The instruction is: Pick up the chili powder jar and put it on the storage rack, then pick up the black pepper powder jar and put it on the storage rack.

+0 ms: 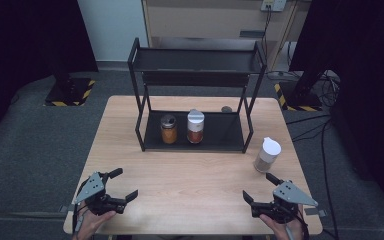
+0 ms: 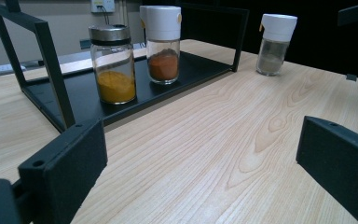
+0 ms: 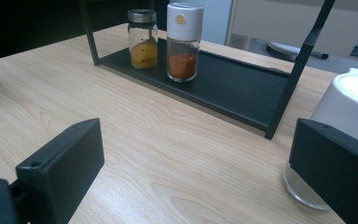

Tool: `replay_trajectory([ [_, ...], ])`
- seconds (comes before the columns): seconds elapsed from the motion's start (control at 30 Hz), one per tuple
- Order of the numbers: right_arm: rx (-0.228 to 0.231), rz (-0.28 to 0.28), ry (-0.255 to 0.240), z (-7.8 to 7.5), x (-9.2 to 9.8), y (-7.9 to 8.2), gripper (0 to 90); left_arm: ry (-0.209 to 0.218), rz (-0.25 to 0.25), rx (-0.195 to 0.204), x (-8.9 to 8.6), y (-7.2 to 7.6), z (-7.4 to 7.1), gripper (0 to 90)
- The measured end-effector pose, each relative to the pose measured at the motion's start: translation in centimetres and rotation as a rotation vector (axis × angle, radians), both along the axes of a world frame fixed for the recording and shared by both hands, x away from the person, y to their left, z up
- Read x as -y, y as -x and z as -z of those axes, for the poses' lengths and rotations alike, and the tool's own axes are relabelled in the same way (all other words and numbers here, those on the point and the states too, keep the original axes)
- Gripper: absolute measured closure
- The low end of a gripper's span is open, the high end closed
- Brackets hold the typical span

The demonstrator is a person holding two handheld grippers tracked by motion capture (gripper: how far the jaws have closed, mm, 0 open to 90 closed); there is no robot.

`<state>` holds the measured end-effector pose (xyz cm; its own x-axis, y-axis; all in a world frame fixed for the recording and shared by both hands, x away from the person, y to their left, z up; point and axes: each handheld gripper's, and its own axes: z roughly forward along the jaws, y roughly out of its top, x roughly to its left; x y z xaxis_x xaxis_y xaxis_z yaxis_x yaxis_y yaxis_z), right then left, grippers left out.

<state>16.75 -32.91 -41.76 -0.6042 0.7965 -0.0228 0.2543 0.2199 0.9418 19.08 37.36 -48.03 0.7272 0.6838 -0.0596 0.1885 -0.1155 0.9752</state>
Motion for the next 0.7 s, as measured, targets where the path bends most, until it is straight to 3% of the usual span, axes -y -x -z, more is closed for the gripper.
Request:
replay_trajectory([
  [0.37, 0.019, 0.026, -0.013, -0.8, 0.4, 0.1, 2.9, -0.003, -0.002, -0.007, 0.0, 0.0, 0.0, 0.9],
  [0.7, 0.019, 0.074, -0.026, -2.3, 1.4, -0.8, 2.6, -0.005, 0.001, -0.008, 0.1, -0.1, 0.0, 0.8],
])
